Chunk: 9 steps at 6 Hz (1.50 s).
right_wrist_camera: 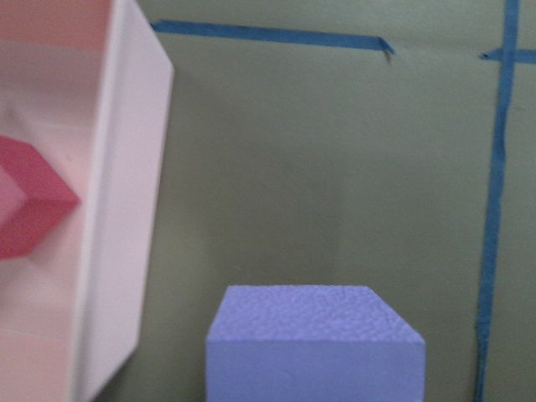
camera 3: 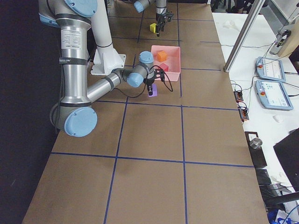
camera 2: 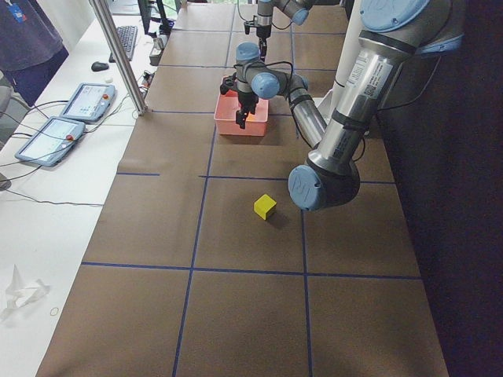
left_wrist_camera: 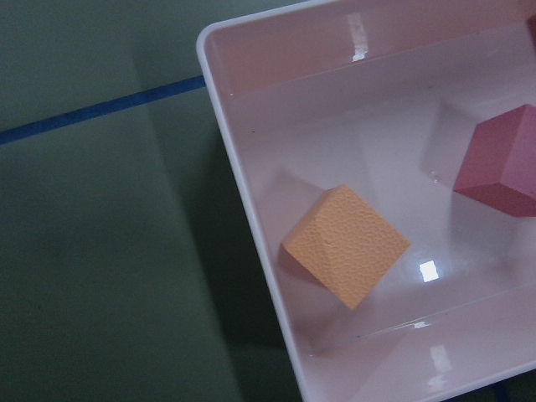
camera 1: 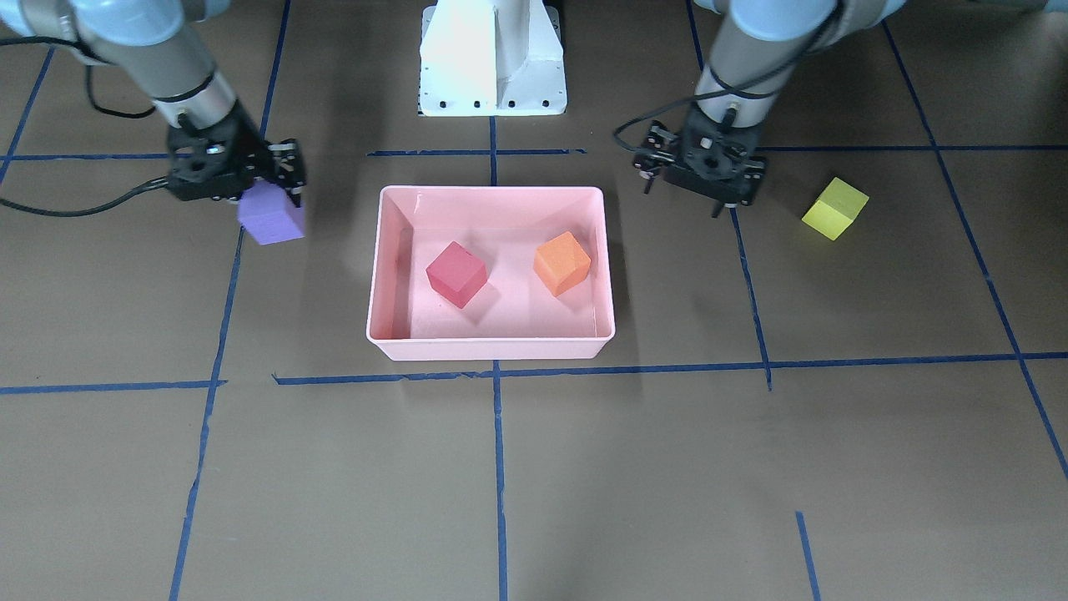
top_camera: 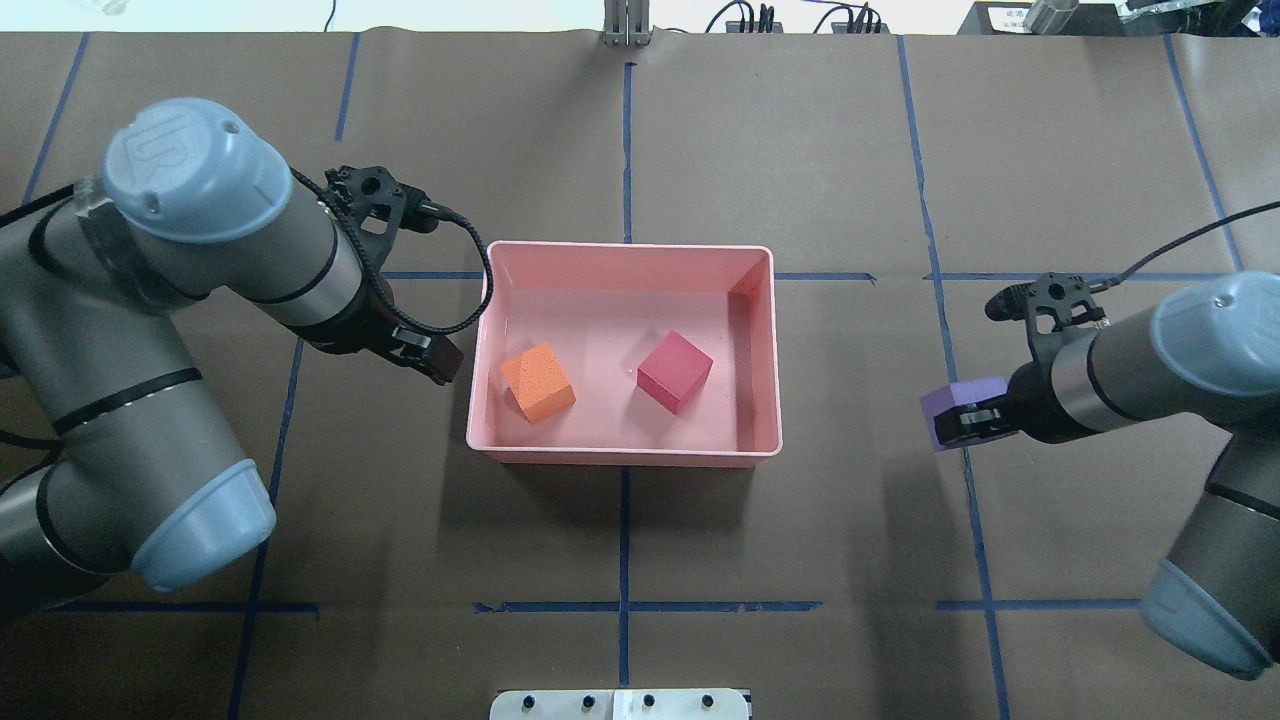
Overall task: Place blocks into pink bin with both arms
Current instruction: 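Carry the purple cube into the bin with the right gripper while the left gripper withdraws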
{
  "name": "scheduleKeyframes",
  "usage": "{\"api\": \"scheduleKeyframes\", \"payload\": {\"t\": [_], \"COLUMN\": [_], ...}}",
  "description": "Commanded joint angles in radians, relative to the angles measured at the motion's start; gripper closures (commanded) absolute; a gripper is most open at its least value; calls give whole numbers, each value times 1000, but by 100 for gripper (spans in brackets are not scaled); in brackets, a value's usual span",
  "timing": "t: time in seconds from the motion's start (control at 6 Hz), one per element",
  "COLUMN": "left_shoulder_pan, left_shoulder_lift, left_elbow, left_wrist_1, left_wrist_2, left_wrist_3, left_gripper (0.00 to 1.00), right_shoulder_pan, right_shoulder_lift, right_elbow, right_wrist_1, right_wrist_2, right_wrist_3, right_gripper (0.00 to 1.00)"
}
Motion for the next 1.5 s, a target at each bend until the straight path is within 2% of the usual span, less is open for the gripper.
{"api": "scheduleKeyframes", "payload": {"t": [0.0,0.17,0.33,0.5,0.67,1.0,1.33], "left_shoulder_pan": [-77,-87,-90,-91,-91,-91,-90], "left_shoulder_lift": [107,189,290,354,395,529,578], "left_elbow": [-13,-28,-27,-29,-29,13,149], "left_wrist_1": [-8,-70,-210,-271,-305,-502,-754], "left_wrist_2": [-13,-13,-15,-42,-52,-47,-41], "left_wrist_3": [153,182,181,183,184,229,209], "left_gripper": [0,0,0,0,0,0,0], "right_shoulder_pan": [-11,-56,-92,-132,-181,-176,-82], "right_shoulder_lift": [318,406,481,486,488,499,441], "right_elbow": [-83,-166,-249,-262,-270,-252,-169], "right_wrist_1": [-276,-275,-275,-233,-226,-231,-272], "right_wrist_2": [0,-9,-15,-47,-104,-118,-48], "right_wrist_3": [150,266,367,452,506,435,274], "right_gripper": [79,77,68,53,4,0,0]}}
